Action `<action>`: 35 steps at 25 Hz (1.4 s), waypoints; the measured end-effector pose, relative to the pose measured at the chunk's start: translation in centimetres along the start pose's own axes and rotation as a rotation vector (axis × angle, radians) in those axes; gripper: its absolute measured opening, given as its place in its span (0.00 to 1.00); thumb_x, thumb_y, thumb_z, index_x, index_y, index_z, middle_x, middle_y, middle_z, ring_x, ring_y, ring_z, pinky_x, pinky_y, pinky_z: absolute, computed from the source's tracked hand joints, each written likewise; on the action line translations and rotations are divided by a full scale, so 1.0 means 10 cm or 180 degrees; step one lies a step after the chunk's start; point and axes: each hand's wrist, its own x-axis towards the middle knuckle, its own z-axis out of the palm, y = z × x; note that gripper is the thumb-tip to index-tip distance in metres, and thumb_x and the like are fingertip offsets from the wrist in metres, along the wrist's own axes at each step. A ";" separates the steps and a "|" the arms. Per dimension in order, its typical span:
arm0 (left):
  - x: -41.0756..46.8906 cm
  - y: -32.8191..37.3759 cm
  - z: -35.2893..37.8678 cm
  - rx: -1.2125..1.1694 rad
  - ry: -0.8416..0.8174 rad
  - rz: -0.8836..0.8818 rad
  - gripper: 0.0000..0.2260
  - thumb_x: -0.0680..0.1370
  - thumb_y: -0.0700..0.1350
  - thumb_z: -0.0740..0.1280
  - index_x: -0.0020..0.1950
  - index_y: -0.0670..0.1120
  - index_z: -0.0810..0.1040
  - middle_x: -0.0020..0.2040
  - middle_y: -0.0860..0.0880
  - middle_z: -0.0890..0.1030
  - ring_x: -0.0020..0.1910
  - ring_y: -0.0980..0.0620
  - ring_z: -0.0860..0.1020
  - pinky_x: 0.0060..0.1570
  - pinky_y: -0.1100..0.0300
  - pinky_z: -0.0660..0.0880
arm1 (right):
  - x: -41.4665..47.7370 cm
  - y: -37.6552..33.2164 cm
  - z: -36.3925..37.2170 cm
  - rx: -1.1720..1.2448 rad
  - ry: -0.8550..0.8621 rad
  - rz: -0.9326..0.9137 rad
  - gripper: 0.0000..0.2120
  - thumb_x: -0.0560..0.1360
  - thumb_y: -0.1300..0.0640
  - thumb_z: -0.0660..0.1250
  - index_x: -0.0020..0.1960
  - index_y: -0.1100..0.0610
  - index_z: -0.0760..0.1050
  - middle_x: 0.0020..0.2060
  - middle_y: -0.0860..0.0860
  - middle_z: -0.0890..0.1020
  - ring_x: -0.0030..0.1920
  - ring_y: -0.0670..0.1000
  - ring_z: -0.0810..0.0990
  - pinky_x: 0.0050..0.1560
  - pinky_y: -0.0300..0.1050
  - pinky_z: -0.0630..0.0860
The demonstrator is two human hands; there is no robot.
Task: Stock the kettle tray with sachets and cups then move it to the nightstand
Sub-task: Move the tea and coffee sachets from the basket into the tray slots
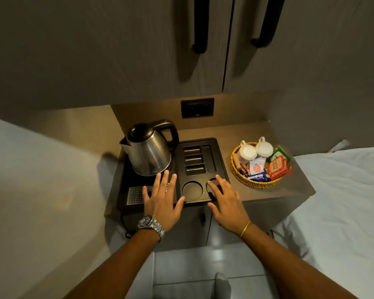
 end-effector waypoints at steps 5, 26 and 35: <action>-0.02 -0.18 0.39 0.0288 -0.0627 -0.0253 0.36 0.76 0.69 0.54 0.80 0.52 0.60 0.81 0.47 0.63 0.80 0.42 0.61 0.69 0.27 0.63 | -0.03 0.22 0.23 -0.0592 -0.0145 -0.0170 0.34 0.81 0.45 0.60 0.84 0.52 0.55 0.85 0.55 0.54 0.85 0.58 0.49 0.82 0.65 0.54; 0.02 -0.21 0.49 0.0366 -0.0519 -0.0130 0.38 0.77 0.70 0.43 0.78 0.50 0.65 0.79 0.45 0.67 0.76 0.40 0.68 0.66 0.28 0.64 | 0.43 1.30 -0.85 0.0084 0.2015 0.2154 0.15 0.79 0.49 0.68 0.61 0.57 0.77 0.60 0.59 0.80 0.61 0.61 0.78 0.61 0.65 0.79; 0.04 -0.26 0.57 0.0316 -0.0481 -0.0095 0.38 0.77 0.70 0.42 0.78 0.50 0.66 0.79 0.45 0.67 0.76 0.40 0.67 0.66 0.29 0.62 | 0.54 1.31 -0.85 0.1489 0.2291 0.3215 0.23 0.76 0.47 0.74 0.66 0.57 0.77 0.59 0.58 0.84 0.54 0.60 0.86 0.53 0.60 0.86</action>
